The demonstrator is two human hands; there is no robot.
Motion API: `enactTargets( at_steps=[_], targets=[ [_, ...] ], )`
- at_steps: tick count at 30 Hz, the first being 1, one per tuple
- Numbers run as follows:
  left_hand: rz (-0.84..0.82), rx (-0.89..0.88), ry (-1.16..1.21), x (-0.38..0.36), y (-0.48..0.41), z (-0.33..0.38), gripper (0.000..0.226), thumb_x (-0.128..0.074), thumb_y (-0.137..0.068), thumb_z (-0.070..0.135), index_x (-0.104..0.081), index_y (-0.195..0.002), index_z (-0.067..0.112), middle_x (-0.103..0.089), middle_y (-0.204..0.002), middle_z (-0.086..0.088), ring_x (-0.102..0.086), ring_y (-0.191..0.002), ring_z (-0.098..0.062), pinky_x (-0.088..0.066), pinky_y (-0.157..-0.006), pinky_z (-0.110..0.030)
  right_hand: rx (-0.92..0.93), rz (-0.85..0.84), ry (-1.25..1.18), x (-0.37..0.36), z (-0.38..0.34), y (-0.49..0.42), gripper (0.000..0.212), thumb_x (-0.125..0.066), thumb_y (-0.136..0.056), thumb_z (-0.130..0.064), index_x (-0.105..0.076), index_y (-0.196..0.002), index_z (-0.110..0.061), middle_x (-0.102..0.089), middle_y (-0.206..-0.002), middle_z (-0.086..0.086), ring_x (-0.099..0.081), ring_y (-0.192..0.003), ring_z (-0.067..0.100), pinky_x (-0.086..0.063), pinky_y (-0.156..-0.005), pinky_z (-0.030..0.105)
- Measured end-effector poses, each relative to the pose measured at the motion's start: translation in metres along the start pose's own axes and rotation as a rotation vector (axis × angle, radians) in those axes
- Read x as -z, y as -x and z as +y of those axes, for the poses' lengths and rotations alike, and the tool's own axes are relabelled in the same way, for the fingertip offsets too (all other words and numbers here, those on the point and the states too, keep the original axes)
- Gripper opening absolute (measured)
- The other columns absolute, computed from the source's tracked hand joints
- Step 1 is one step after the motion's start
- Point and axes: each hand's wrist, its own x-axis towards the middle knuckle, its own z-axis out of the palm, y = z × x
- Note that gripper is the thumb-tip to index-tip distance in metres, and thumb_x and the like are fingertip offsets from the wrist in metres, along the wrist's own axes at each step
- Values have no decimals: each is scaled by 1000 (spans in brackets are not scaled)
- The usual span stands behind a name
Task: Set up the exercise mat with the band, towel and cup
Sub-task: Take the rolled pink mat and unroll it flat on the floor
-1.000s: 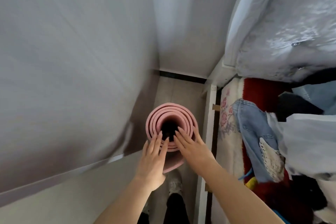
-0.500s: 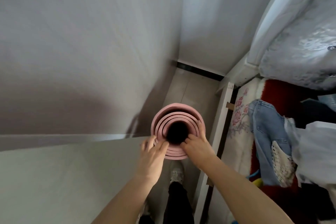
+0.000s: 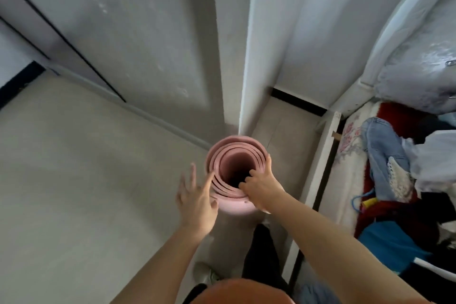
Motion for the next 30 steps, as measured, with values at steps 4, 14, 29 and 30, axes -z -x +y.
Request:
enactTargets(
  at_steps=[4,14,29,30],
  targets=[
    [-62,644,771,38,48,-70,85,-61,-91,36,-12,-152,6,-22,-154,-28,-32,-138,-42,-36,-107,-45,99,16,57,51,-70,-12,42,-53,-96,-41,-50,-133,-23,-63,-120,1,-46,-123,27,-3,-103,81],
    [-129,837,1522,136,61,-244,41,-65,-78,47,-57,-104,16,-57,-98,-13,-59,-86,-34,-45,-60,-33,649,145,341,182,-222,-80,39,-60,-92,-31,-58,-129,-20,-66,-116,1,-45,-120,27,-14,-107,68],
    [36,839,1081,247,-33,-528,37,-50,-86,31,-61,-113,7,-68,-96,-13,-69,-79,-30,-62,-68,-39,626,14,-593,402,-391,-291,39,-50,-70,-45,-73,-92,-24,-68,-89,-18,-58,-89,1,-46,-84,21],
    [46,828,1048,259,-42,-545,36,-48,-87,32,-61,-113,10,-68,-98,-11,-69,-80,-29,-62,-69,-38,584,120,-624,422,-402,-312,33,-55,-72,-41,-72,-95,-24,-66,-92,-18,-56,-92,3,-45,-84,23]
  ],
)
